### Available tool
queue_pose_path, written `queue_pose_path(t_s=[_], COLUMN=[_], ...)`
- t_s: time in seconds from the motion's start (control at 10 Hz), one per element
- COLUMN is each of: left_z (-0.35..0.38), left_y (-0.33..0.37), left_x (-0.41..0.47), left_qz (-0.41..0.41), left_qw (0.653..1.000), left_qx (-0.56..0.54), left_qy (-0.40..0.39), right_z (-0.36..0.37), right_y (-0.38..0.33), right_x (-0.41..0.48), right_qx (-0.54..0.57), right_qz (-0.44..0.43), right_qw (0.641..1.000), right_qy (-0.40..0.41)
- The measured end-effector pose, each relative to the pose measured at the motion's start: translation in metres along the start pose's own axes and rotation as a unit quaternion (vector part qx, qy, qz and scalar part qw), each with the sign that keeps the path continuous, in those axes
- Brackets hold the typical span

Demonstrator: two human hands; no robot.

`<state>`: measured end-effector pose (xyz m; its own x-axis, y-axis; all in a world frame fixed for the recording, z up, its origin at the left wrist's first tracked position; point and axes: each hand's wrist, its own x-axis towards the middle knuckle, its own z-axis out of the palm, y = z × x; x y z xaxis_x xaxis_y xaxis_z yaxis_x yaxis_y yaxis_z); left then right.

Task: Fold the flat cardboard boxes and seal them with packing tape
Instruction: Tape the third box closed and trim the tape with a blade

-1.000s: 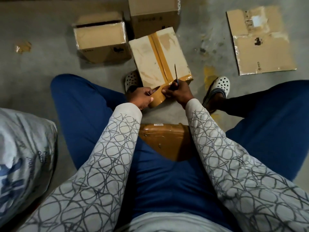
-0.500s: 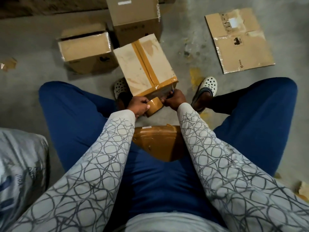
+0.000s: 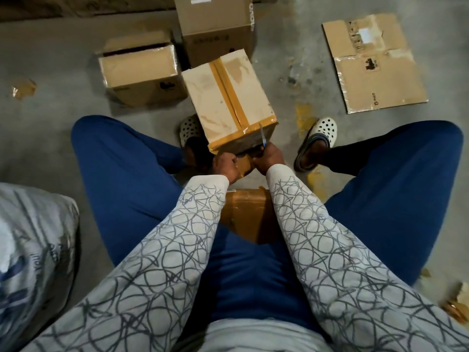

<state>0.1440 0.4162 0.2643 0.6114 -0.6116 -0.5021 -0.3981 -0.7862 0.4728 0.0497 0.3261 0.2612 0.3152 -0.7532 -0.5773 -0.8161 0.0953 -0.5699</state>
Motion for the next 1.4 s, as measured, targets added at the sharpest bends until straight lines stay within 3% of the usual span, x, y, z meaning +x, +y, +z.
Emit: queue_pose_path(t_s=[0.1,0.3,0.6,0.7,0.8,0.9,1.0,1.1,1.2,1.4], left_z=[-0.001,0.002,0.000,-0.007,-0.013,-0.018,-0.015,-0.019,-0.019,-0.023], left_y=[0.000,0.000,-0.004,0.000,-0.004,-0.006,-0.015,-0.025,-0.030,-0.047], left_x=[0.001,0.002,0.017,0.026,0.044,0.049,0.056,0.066,0.065,0.080], left_qz=[0.022,0.024,-0.070,-0.078,-0.157,-0.253,-0.277,-0.235,-0.063,-0.068], left_qw=[0.999,0.998,0.994,0.985,0.959,0.868,0.806,0.928,0.974,0.980], left_qx=[-0.041,-0.058,-0.077,-0.151,-0.229,-0.425,-0.521,-0.290,0.206,0.164], left_qy=[0.011,0.018,-0.016,-0.021,0.062,-0.043,-0.040,-0.009,-0.068,-0.088], right_z=[-0.008,-0.017,-0.009,-0.017,-0.024,-0.025,-0.023,-0.017,-0.009,-0.004], right_y=[-0.002,-0.003,-0.012,-0.011,-0.008,-0.002,0.001,0.004,0.007,0.005], right_x=[0.001,0.003,-0.012,-0.011,-0.011,-0.013,-0.014,-0.017,-0.020,-0.018], right_qx=[0.019,0.015,0.028,0.032,0.032,0.049,0.074,0.104,0.116,0.081], right_qz=[-0.015,-0.024,-0.042,-0.050,-0.046,-0.015,0.009,0.024,0.027,0.019], right_qw=[0.999,0.999,0.998,0.997,0.996,0.992,0.988,0.988,0.988,0.992], right_qy=[-0.022,0.046,0.033,0.039,0.066,0.112,0.136,0.115,0.096,0.091])
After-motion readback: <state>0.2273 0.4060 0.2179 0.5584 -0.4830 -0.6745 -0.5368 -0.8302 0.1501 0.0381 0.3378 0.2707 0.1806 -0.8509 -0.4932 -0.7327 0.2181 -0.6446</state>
